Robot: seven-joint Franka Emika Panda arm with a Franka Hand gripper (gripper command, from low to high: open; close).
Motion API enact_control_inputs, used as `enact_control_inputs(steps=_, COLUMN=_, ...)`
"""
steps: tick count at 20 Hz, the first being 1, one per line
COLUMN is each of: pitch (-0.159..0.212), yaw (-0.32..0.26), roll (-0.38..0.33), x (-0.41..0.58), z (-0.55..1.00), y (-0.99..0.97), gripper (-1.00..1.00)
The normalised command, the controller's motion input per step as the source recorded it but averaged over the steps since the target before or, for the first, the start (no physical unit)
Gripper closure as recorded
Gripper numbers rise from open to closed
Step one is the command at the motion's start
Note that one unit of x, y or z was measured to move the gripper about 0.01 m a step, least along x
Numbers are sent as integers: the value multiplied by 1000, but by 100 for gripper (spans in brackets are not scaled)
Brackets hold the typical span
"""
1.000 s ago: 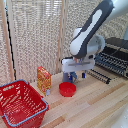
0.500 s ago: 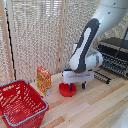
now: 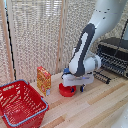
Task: Please locate the crimson dish within your space. Move your hand towards it gently. Tenderly hold the bowl carefully using your fingers and raise it. With caution, shift it towards the basket. Kindly let loose of the dish to drop it in the basket.
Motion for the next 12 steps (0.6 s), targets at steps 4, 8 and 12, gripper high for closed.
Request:
enact_control_inputs(steps=4, pitch=7, yaw=1, roll=-1, x=-12, z=-144, y=35, gripper=100)
enact_control_inputs(steps=8, pitch=92, yaw=2, roll=0, x=-210, z=-126, y=36, gripper=100)
enact_control_inputs(steps=12, pitch=113, yaw=0, roll=0, x=-272, z=63, y=9, gripper=100)
